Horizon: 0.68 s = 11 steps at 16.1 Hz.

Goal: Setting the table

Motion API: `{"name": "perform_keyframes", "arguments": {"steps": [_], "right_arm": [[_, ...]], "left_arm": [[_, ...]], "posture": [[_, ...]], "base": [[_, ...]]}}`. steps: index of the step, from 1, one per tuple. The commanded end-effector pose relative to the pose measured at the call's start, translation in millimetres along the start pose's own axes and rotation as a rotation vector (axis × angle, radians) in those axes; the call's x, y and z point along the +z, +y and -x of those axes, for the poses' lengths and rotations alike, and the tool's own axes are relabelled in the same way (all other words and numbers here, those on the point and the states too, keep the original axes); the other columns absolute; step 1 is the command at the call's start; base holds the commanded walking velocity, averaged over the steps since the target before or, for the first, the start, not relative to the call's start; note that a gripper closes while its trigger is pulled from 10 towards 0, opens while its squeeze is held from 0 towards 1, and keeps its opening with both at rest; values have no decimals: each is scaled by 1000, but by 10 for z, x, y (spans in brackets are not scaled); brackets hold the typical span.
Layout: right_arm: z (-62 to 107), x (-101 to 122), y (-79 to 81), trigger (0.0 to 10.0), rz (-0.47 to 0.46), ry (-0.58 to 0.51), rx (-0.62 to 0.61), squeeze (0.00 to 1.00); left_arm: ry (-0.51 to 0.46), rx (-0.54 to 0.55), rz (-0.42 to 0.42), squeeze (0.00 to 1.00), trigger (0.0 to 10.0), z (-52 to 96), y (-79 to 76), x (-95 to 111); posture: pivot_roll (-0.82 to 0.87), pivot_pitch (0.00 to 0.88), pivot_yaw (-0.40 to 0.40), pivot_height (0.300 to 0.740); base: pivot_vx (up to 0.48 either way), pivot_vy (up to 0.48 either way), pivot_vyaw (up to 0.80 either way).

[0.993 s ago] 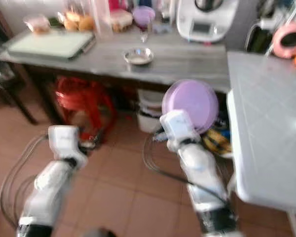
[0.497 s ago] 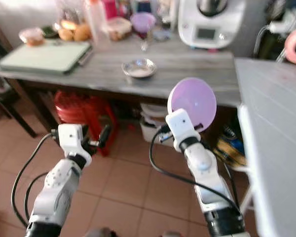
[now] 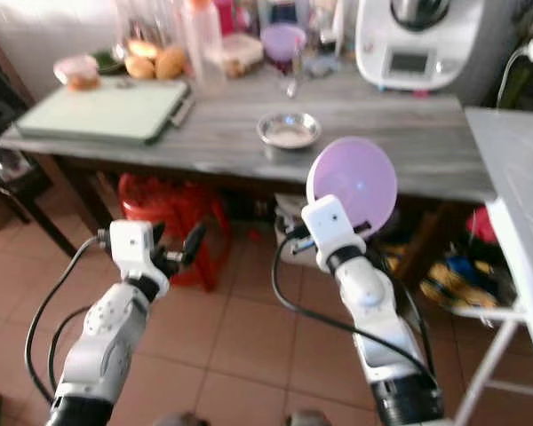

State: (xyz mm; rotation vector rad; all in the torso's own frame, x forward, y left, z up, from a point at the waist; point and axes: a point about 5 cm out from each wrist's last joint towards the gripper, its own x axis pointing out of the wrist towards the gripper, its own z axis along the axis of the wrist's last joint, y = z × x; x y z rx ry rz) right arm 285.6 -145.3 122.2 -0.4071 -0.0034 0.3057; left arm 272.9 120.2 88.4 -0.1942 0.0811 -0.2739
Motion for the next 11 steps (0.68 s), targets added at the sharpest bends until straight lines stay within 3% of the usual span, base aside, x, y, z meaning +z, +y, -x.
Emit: {"name": "perform_keyframes", "arguments": {"steps": [1,4,6,7,11], "right_arm": [[-28,85,59,10000,3,-38,20,0],[-14,108,8,10000,-20,-52,-23,0],[72,103,-61,10000,-97,-57,-113,0],[194,85,-118,10000,-178,-56,-199,0],[375,0,-140,10000,-223,-36,-291,0]], "left_arm": [[-3,30,-16,0,10000,25,73,15],[-79,75,-52,0,10000,31,126,92],[-156,177,-115,0,10000,66,252,190],[-175,264,-185,0,10000,140,370,241],[-162,276,-225,0,10000,241,405,210]], "posture": [[-75,0,40,740],[-81,0,34,740],[-79,0,33,740],[-74,0,41,740],[-69,0,43,740]], "base": [[240,416,0],[242,415,0],[0,0,0],[0,0,0],[0,0,0]]}}
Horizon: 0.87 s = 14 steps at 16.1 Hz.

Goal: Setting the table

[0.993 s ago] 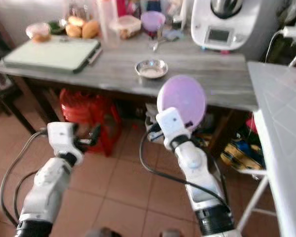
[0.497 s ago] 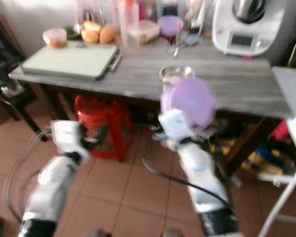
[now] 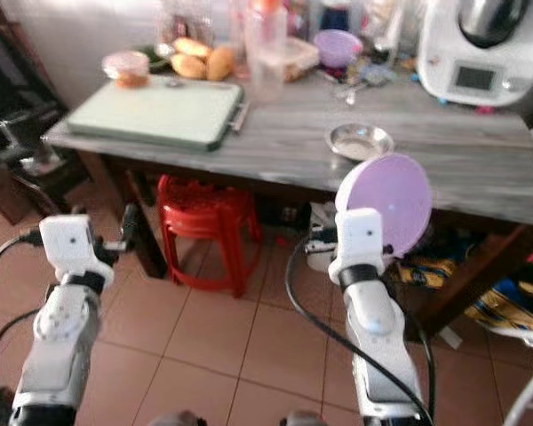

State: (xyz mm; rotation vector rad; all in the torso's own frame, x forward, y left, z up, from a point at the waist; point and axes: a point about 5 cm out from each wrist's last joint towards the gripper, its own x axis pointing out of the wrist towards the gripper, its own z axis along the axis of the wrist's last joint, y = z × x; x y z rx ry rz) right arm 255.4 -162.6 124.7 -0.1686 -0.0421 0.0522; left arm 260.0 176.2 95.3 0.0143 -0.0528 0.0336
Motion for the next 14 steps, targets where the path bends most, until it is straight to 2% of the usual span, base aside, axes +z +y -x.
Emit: {"name": "perform_keyframes", "arguments": {"steps": [1,2,5,12,14], "right_arm": [[24,37,-69,10000,5,-14,-38,0],[21,42,-67,10000,10,-16,-35,0],[-50,130,-95,10000,52,-51,-20,0],[-53,167,-62,10000,68,-70,2,0],[-77,222,-27,10000,109,-109,41,0]], "left_arm": [[-42,-51,11,0,10000,-30,-112,77],[-49,-61,20,0,10000,-41,-129,88],[-80,-98,32,0,10000,-97,-204,139],[-63,-120,55,0,10000,-42,-251,105],[-65,-126,59,0,10000,-55,-261,108]], "posture": [[-74,0,43,740],[-74,0,43,740],[-74,0,42,740],[-74,0,40,740],[-77,0,42,740]], "base": [[0,0,0],[0,0,0],[424,0,0],[461,0,0],[461,0,0]]}}
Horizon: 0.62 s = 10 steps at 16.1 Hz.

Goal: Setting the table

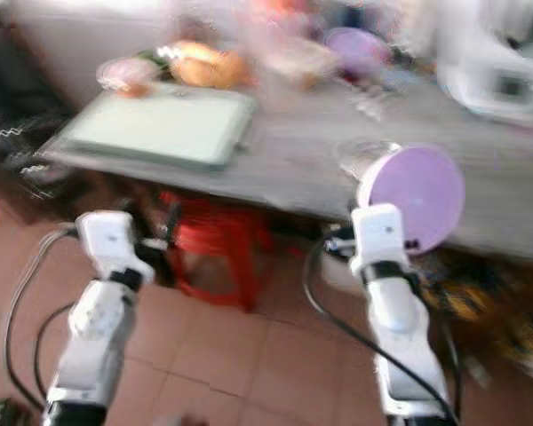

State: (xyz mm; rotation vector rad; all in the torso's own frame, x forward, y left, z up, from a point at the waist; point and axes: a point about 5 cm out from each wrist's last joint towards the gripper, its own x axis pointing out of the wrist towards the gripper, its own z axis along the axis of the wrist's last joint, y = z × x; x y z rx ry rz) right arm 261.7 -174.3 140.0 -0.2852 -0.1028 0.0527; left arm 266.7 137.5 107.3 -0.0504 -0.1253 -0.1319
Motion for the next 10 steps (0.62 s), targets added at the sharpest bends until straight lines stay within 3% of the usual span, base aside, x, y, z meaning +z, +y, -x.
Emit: {"name": "perform_keyframes", "arguments": {"steps": [1,7,10], "right_arm": [[-30,134,121,10000,10,-71,54,0],[-72,189,164,10000,49,-105,93,0],[-86,177,174,10000,48,-103,91,0]], "left_arm": [[8,36,-11,0,10000,21,123,-4],[12,2,4,0,10000,28,70,-12],[13,4,4,0,10000,28,73,-17]], "posture": [[-77,0,42,740],[-77,0,37,740],[-75,0,35,740]], "base": [[461,0,0],[459,0,0],[449,0,-800]]}}
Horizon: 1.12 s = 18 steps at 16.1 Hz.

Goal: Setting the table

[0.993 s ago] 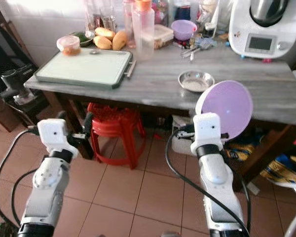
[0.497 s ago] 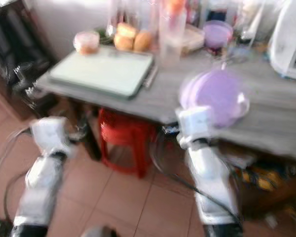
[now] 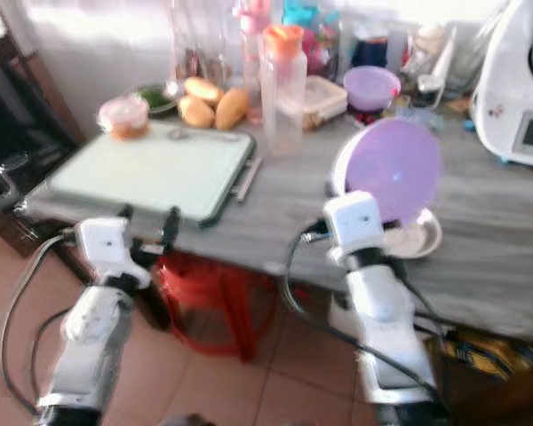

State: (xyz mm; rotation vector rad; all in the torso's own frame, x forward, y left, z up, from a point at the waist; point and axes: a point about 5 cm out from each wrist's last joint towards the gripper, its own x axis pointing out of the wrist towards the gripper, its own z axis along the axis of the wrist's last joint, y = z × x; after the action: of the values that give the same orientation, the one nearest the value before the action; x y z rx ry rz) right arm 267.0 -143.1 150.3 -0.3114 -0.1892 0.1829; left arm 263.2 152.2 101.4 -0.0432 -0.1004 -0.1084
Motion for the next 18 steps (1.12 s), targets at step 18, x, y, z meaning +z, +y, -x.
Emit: {"name": "perform_keyframes", "arguments": {"steps": [18], "right_arm": [[-339,-171,-11,10000,-19,178,101,0]], "left_arm": [[75,-284,5,0,10000,259,58,12]], "posture": [[-41,0,28,740]], "base": [[25,0,-44]]}}
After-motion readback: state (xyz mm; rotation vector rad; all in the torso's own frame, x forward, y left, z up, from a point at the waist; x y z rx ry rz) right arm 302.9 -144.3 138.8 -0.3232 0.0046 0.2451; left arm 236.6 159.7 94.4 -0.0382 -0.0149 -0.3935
